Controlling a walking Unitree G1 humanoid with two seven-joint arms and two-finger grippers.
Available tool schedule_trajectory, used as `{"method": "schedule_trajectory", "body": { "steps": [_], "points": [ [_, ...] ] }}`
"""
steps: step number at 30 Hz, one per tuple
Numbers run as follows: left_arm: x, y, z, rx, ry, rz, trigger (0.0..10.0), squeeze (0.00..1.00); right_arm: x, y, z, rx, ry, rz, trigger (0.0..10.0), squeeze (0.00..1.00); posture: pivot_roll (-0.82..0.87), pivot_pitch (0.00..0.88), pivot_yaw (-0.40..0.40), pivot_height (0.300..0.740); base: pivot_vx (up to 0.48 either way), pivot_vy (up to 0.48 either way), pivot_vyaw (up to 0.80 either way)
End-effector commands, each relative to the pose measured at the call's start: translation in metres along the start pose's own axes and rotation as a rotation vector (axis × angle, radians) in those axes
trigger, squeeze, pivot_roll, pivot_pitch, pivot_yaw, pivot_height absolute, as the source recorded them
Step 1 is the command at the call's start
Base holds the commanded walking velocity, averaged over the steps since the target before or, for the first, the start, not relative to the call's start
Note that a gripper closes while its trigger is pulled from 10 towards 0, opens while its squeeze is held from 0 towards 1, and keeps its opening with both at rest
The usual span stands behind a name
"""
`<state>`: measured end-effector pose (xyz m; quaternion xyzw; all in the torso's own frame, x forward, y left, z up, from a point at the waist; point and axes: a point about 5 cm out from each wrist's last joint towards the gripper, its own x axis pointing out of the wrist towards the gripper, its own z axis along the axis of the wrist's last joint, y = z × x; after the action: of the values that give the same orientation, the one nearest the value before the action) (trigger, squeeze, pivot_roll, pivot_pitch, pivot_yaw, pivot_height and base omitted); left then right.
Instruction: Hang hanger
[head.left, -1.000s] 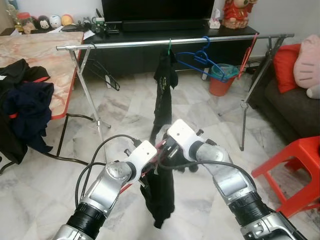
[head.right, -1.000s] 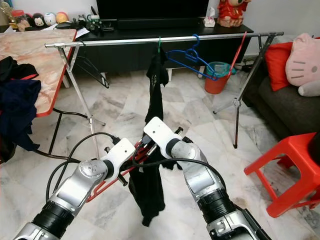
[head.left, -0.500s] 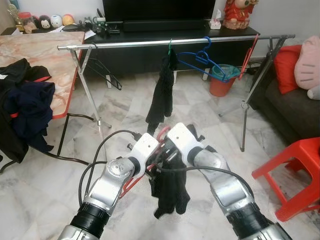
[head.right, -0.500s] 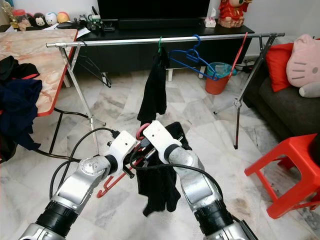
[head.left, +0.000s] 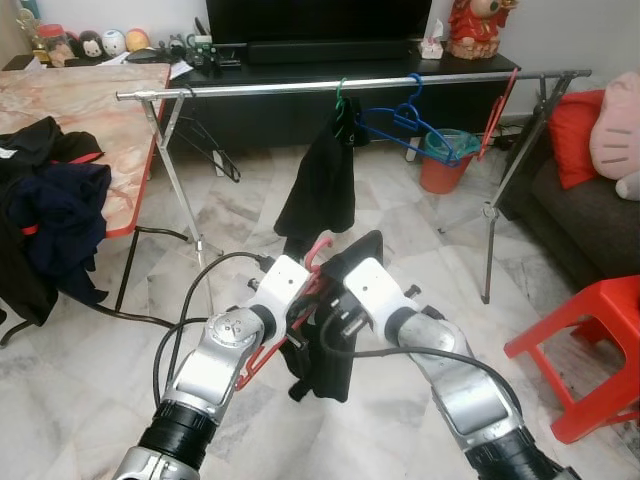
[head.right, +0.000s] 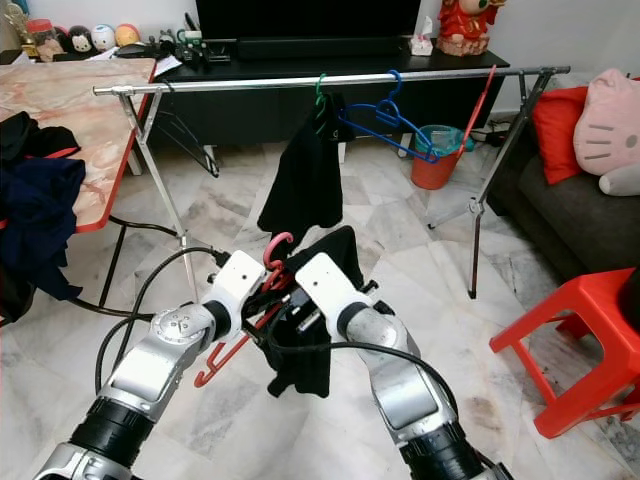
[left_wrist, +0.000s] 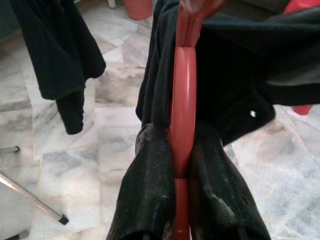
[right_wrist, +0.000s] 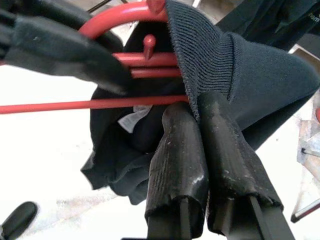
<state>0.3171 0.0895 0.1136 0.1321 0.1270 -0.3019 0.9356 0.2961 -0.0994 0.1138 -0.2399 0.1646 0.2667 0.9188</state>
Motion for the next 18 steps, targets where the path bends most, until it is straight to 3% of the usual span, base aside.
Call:
{"method": "schedule_trajectory", "body": {
  "steps": [1,10,11,12,13,15,18],
  "points": [
    [-0.0007,0.0137,0.0154,-0.01,-0.075,0.065,10.0,0.0,-0.0045,0.0014,-0.0044,0.004,0.025,0.009,10.0,0.0,-0.1,0.0,-0.049,0.74,0.0,0.0,0.0],
    [-0.0009,0.0174,0.0171,-0.029,-0.103,0.084,10.0,0.0,-0.0126,0.0,-0.0126,-0.021,0.067,0.026,10.0,0.0,-0.11,0.0,-0.047,0.74,0.0,0.0,0.0],
    [-0.0008,0.0171,0.0174,-0.027,-0.106,0.08,10.0,0.0,-0.0127,0.0001,-0.0125,-0.021,0.067,0.028,10.0,0.09,-0.11,0.0,-0.047,0.74,0.0,0.0,0.0],
    [-0.0007,0.017,0.0174,-0.027,-0.106,0.078,10.0,0.0,-0.0127,0.0001,-0.0124,-0.021,0.067,0.028,10.0,0.09,-0.11,0.0,-0.047,0.74,0.0,0.0,0.0],
    [-0.0006,0.0167,0.0175,-0.026,-0.107,0.074,10.0,0.0,-0.0126,0.0,-0.0122,-0.021,0.067,0.028,10.0,0.33,-0.1,0.0,-0.048,0.74,0.0,0.0,0.0],
    [-0.0004,0.0162,0.0176,-0.027,-0.111,0.07,10.0,0.0,-0.0125,0.0003,-0.0111,-0.02,0.062,0.035,10.0,1.0,-0.1,0.0,-0.049,0.74,0.0,0.0,0.0],
    [-0.0006,0.0161,0.018,-0.027,-0.115,0.068,10.0,0.0,-0.0131,0.0017,-0.0106,-0.023,0.062,0.042,10.0,1.0,-0.1,0.0,-0.05,0.74,0.0,0.0,0.0]
  ]
}}
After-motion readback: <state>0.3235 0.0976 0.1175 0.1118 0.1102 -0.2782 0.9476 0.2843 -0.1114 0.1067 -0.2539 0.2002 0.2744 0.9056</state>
